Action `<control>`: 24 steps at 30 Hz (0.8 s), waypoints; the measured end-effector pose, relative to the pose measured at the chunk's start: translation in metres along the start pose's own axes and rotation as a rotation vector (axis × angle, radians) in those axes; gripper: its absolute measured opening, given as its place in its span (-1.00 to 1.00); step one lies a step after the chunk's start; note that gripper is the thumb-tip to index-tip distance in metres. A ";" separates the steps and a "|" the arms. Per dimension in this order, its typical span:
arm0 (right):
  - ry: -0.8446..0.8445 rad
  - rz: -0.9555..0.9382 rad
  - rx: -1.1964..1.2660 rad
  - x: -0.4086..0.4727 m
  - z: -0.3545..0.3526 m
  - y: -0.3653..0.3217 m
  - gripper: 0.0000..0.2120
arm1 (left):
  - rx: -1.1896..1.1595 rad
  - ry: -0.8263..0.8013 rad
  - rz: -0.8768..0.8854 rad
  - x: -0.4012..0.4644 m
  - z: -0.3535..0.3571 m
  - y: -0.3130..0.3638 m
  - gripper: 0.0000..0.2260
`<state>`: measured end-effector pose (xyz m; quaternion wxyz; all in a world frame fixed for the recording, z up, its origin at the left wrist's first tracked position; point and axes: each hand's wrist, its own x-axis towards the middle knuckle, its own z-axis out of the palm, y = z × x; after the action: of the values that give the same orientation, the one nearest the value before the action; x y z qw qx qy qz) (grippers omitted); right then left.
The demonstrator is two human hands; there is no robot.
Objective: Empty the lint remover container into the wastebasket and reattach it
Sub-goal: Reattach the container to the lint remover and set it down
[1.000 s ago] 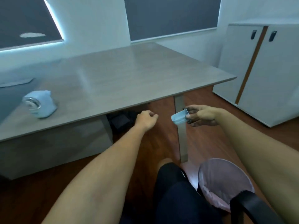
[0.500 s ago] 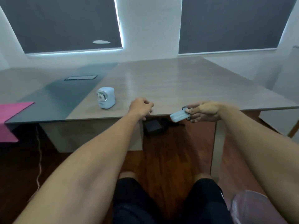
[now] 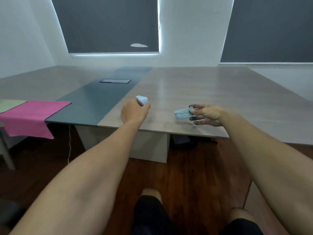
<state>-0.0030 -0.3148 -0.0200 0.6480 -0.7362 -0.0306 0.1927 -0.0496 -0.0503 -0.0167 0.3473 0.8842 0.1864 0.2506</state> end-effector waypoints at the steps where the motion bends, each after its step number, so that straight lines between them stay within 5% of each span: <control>1: -0.001 -0.008 0.001 0.007 0.005 -0.001 -0.60 | 0.017 0.028 -0.014 0.003 0.000 -0.004 -0.78; 5: -0.007 -0.033 0.015 0.031 0.023 -0.002 -0.57 | 0.035 0.097 -0.072 0.017 0.007 -0.021 -0.46; 9: -0.008 -0.076 0.015 0.053 0.041 0.000 -0.53 | -0.039 0.003 -0.115 0.033 0.020 -0.033 -0.33; 19: -0.037 -0.142 0.001 0.088 0.064 -0.009 -0.53 | -0.325 -0.086 -0.215 0.061 0.038 -0.043 -0.47; 24: -0.116 -0.150 0.047 0.086 0.070 -0.020 -0.79 | -0.568 -0.251 -0.250 0.064 0.031 -0.050 -0.47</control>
<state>0.0584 -0.2207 -0.0277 0.6747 -0.7042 -0.1187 0.1866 0.0121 -0.0003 -0.0515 0.6280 0.7465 0.1720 0.1372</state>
